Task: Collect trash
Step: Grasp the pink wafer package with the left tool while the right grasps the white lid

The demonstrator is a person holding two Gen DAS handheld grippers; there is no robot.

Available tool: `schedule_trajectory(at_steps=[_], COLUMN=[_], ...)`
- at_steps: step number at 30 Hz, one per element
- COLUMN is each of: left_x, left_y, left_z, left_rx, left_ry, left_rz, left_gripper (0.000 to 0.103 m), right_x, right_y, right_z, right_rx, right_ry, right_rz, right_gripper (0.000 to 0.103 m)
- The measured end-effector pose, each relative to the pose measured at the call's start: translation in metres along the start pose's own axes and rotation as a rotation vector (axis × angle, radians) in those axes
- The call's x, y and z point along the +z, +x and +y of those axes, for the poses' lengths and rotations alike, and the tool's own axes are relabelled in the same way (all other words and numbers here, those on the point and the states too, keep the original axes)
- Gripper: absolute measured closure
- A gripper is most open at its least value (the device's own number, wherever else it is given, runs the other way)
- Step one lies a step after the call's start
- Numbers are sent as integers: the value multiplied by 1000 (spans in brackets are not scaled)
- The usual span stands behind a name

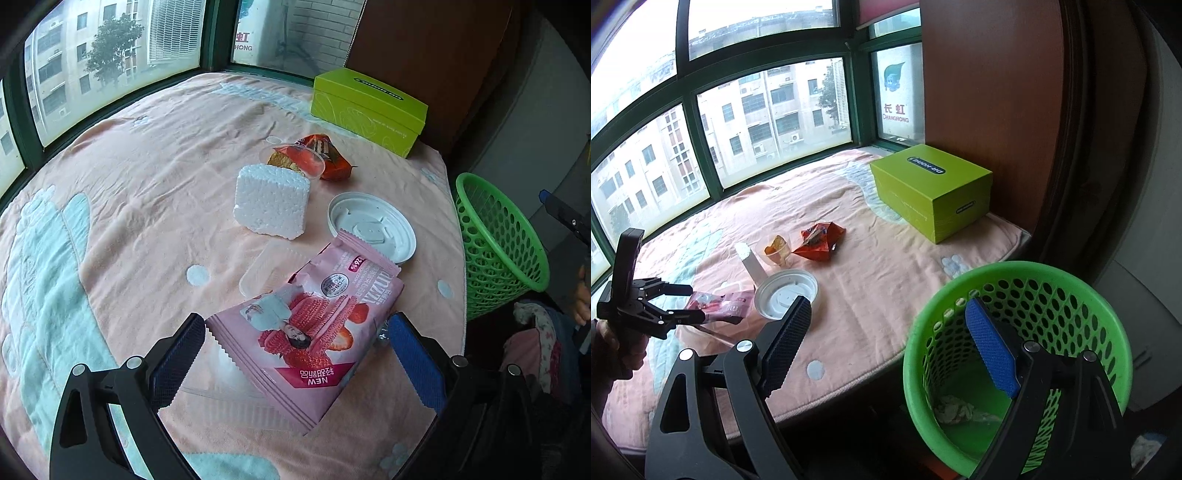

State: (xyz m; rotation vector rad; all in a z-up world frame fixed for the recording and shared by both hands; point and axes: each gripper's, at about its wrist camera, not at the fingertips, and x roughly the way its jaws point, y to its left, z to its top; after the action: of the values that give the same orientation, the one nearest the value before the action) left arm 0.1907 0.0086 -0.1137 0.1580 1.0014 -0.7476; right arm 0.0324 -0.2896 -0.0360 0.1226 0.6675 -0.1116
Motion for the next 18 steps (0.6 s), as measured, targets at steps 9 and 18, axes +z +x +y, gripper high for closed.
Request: schedule_trajectory(at_steps=[9,18], left_x=[-3,-8], left_y=[4,5], left_z=[2,6], left_rx=[-54,-60], left_ry=[5,-5], left_rz=[-12,-27], left_gripper=[7,7], right_x=[2,3], right_y=[13,19], right_z=[16,24], right_rx=[12,25], right_ry=[-31,-45], right_rz=[23,34], right_gripper=[18,18])
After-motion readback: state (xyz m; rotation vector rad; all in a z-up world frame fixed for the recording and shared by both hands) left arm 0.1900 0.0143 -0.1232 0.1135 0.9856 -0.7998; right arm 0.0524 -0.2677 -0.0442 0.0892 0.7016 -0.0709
